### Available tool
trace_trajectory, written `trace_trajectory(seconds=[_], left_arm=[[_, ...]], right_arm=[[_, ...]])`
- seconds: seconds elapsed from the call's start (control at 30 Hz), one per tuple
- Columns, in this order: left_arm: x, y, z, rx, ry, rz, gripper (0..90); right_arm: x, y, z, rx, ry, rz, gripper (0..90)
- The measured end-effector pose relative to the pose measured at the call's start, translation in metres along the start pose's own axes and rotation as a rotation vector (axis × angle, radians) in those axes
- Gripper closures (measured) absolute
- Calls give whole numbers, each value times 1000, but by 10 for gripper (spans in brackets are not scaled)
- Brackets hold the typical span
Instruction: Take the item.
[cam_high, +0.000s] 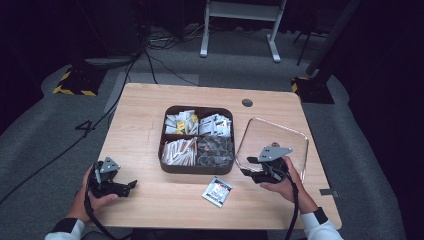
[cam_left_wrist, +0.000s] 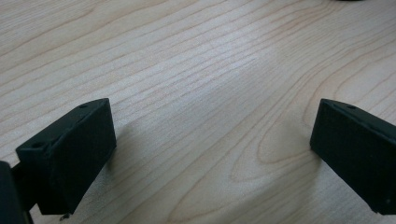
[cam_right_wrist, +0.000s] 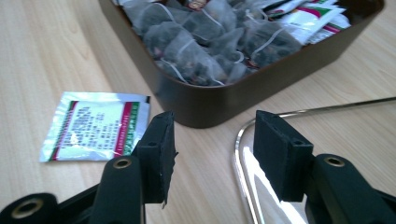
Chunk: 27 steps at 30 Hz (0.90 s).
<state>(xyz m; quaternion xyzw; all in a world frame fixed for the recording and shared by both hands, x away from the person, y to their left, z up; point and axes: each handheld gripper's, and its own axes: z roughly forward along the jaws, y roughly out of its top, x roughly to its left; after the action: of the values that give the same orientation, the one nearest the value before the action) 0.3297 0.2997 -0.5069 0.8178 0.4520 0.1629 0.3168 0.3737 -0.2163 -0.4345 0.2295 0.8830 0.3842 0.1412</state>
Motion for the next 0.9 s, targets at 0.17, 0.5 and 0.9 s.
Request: trace_trajectory(seconds=[0.17,0.5,0.9], left_arm=[[0,0,0,0,0,0,5],[0,0,0,0,0,-2,5],[0,0,0,0,0,0,5]], right_arm=[[-10,-3,-3,-8,-36,26,479],[-37,-10,-11,-24,-125,78,432],[-72,-25,-12,15,-232,135,358]])
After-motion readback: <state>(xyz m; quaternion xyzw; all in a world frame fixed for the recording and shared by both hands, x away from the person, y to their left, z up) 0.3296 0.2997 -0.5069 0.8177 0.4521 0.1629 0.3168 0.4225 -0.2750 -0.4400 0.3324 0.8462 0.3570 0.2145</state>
